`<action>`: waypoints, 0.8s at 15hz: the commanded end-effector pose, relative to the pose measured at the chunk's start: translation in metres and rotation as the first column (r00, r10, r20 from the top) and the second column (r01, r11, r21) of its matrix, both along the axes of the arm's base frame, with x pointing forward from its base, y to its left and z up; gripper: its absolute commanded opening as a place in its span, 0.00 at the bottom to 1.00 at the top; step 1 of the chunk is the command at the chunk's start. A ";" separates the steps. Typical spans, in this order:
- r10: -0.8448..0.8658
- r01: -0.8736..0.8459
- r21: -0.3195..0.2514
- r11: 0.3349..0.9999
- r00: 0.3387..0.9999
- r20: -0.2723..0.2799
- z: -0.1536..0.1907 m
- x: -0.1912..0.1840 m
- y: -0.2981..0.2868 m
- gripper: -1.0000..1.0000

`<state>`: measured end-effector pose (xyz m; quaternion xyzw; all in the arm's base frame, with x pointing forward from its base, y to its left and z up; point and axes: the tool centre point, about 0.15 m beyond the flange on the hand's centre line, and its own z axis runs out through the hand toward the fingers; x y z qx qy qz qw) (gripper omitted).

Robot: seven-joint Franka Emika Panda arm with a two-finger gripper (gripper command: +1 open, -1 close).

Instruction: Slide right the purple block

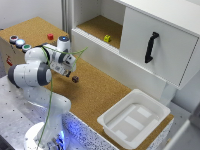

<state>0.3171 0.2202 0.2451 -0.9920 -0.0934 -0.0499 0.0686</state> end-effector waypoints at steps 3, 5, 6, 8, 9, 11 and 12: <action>0.048 -0.048 -0.003 0.999 0.998 -0.051 -0.023 0.040 0.005 1.00; 0.046 -0.046 -0.005 0.999 0.997 -0.055 -0.030 0.043 0.004 1.00; 0.044 -0.045 -0.006 0.999 0.997 -0.058 -0.033 0.044 0.003 1.00; 0.036 -0.037 -0.003 0.999 0.998 -0.052 -0.037 0.048 0.001 0.00; 0.035 -0.035 0.002 0.999 0.998 -0.047 -0.037 0.050 0.000 0.00; 0.035 -0.035 0.005 0.999 0.999 -0.039 -0.036 0.053 0.000 0.00; 0.038 -0.038 0.006 0.999 0.999 -0.038 -0.036 0.055 0.000 0.00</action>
